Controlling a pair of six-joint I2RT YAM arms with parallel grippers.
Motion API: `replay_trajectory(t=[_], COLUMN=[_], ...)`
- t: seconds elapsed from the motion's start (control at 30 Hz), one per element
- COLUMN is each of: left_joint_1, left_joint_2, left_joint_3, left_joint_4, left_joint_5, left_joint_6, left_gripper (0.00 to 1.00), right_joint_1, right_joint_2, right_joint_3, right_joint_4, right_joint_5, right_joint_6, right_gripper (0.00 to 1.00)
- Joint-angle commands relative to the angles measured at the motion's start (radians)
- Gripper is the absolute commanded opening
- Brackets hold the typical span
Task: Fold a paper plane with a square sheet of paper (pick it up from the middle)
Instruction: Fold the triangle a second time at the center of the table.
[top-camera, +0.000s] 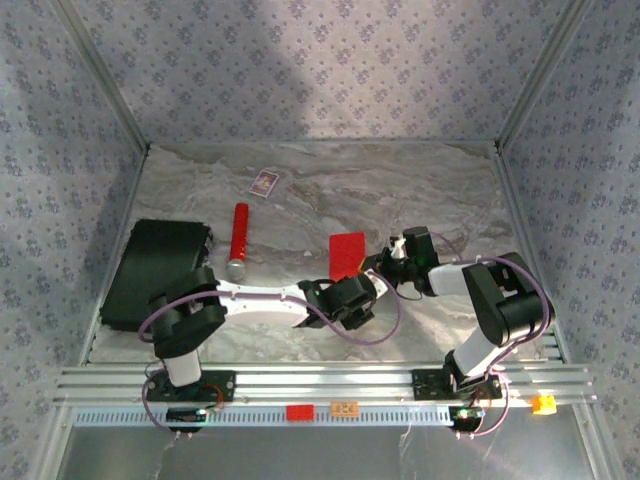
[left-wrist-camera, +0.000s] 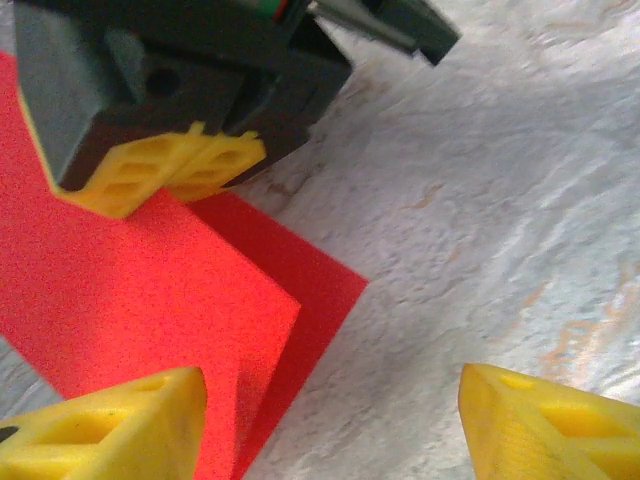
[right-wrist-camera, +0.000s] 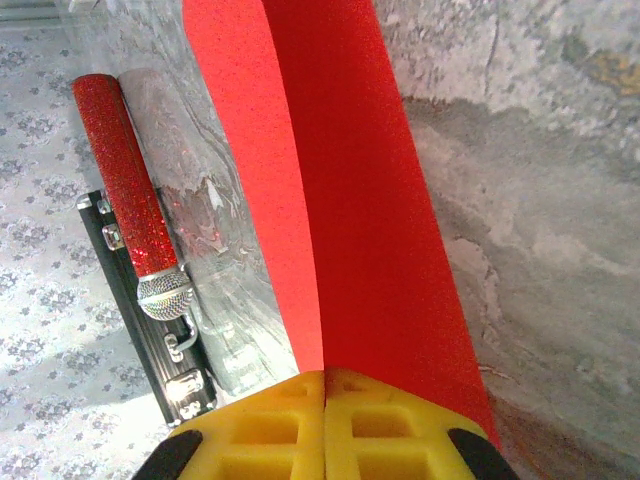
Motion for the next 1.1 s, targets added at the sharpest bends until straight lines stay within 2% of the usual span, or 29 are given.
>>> replay_trajectory(t=[0.0, 0.17, 0.33, 0.7, 0.9, 1.07], left_joint_1=[-0.007, -0.007, 0.003, 0.015, 0.028, 0.061], left_joint_2=[-0.001, 0.009, 0.028, 0.022, 0.005, -0.023], left_joint_3=[0.017, 0.019, 0.027, 0.024, 0.009, -0.005], left_joint_4=[-0.012, -0.009, -0.016, 0.007, 0.013, 0.024], left_joint_5=[-0.093, -0.12, -0.14, -0.103, -0.077, 0.015], left_joint_6=[0.028, 0.032, 0.029, 0.036, 0.023, -0.004], left_gripper=[0.67, 0.65, 0.56, 0.22, 0.11, 0.01], right_joint_1=[0.005, 0.006, 0.005, 0.002, -0.002, -0.007], right_joint_2=[-0.003, -0.003, -0.003, -0.014, -0.02, -0.03], right_joint_3=[0.002, 0.002, 0.001, -0.006, -0.007, -0.006], right_joint_4=[0.005, 0.011, 0.011, 0.008, 0.005, -0.009], right_joint_5=[0.007, 0.005, 0.005, 0.006, 0.006, 0.009], right_joint_6=[0.011, 0.011, 0.01, 0.007, 0.005, -0.001], right_gripper=[0.09, 0.09, 0.09, 0.11, 0.13, 0.16])
